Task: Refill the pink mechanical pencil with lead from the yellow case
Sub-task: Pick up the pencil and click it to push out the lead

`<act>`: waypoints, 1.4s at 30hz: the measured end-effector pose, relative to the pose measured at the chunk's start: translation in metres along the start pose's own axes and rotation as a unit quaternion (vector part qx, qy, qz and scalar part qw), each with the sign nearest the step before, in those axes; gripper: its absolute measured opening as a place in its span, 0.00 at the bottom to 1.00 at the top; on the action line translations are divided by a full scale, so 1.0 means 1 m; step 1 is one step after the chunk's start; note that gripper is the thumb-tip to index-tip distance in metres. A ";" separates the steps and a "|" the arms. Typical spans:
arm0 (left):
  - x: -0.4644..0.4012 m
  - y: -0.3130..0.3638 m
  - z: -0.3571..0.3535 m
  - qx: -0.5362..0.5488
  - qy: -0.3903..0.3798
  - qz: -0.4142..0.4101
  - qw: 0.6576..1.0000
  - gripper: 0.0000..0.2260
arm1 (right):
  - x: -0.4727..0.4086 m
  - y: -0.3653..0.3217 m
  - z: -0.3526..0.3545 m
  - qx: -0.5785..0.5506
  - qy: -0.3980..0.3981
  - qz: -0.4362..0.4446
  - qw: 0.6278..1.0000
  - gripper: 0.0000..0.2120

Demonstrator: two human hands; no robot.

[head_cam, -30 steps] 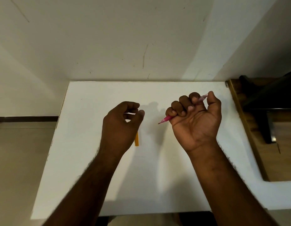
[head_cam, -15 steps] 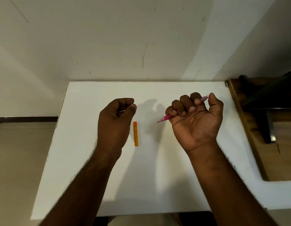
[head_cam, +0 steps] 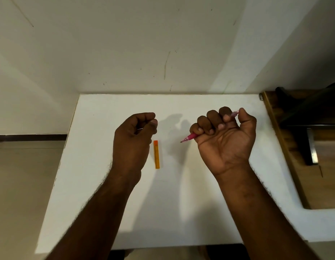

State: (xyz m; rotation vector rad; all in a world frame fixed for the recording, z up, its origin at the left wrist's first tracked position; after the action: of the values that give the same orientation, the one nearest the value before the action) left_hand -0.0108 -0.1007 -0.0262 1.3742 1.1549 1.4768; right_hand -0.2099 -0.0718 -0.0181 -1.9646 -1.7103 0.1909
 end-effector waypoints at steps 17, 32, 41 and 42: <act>0.000 -0.002 -0.003 0.044 -0.023 0.037 0.998 0.09 | 0.000 0.000 0.001 -0.006 -0.005 0.002 1.000 0.23; 0.002 0.000 -0.004 0.042 -0.027 0.043 0.998 0.08 | 0.000 0.000 0.002 -0.006 0.012 0.003 1.000 0.24; 0.002 -0.001 -0.006 0.031 -0.034 0.050 0.998 0.08 | 0.001 0.002 0.001 -0.014 0.010 -0.004 1.000 0.23; 0.003 -0.001 -0.006 0.030 -0.034 0.050 0.998 0.08 | 0.002 0.002 0.001 -0.013 0.010 -0.004 1.000 0.23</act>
State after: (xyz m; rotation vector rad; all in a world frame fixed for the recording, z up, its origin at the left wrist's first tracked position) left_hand -0.0171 -0.0988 -0.0260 1.5294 1.1098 1.4639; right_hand -0.2086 -0.0698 -0.0197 -1.9717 -1.7151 0.1452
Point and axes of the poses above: each hand's wrist, its own x-axis away from the middle knuckle, its own z-axis out of the back of the hand, y = z × x, the point moved 7 cm from there along -x, towards the middle knuckle, and after that the axes turned 4 degrees about x, right-handed, at the moved point
